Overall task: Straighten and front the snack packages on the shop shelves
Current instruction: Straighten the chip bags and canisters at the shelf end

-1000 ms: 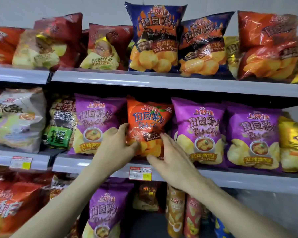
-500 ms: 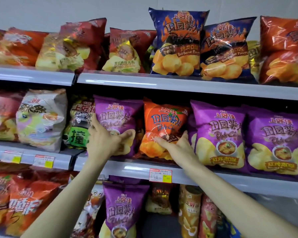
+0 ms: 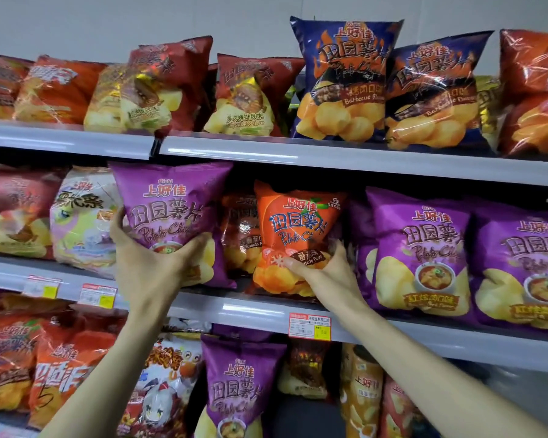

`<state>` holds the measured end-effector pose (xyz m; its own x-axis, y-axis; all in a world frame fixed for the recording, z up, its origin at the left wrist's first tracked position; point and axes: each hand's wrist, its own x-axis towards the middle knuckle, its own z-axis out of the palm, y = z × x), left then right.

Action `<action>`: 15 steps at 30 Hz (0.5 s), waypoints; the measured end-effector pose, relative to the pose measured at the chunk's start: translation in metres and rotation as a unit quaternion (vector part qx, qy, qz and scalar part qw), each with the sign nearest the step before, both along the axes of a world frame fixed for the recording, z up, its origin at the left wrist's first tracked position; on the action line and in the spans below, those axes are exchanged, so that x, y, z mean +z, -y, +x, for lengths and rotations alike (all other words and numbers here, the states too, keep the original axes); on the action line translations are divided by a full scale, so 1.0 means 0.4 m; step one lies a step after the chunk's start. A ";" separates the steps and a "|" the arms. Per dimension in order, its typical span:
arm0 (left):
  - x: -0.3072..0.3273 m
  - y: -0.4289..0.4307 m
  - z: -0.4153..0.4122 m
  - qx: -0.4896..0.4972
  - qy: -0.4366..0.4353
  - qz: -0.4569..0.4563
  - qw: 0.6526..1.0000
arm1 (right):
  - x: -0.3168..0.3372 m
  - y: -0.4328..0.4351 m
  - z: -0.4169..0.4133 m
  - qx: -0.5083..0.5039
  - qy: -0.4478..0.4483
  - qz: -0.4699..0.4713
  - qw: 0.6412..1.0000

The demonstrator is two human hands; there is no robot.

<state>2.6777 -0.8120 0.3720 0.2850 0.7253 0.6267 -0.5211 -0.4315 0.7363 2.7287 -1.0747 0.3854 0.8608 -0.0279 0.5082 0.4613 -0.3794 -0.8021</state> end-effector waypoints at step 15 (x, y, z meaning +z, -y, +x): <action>-0.063 -0.084 -0.166 -0.004 -0.007 0.022 1.000 | 0.011 -0.233 0.045 0.062 -0.056 -0.070 0.994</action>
<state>2.6113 -0.7783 0.3468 0.2996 0.6949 0.6537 -0.5145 -0.4593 0.7241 2.7467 -0.9813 0.3897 0.9046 0.1466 0.4003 0.4223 -0.4357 -0.7949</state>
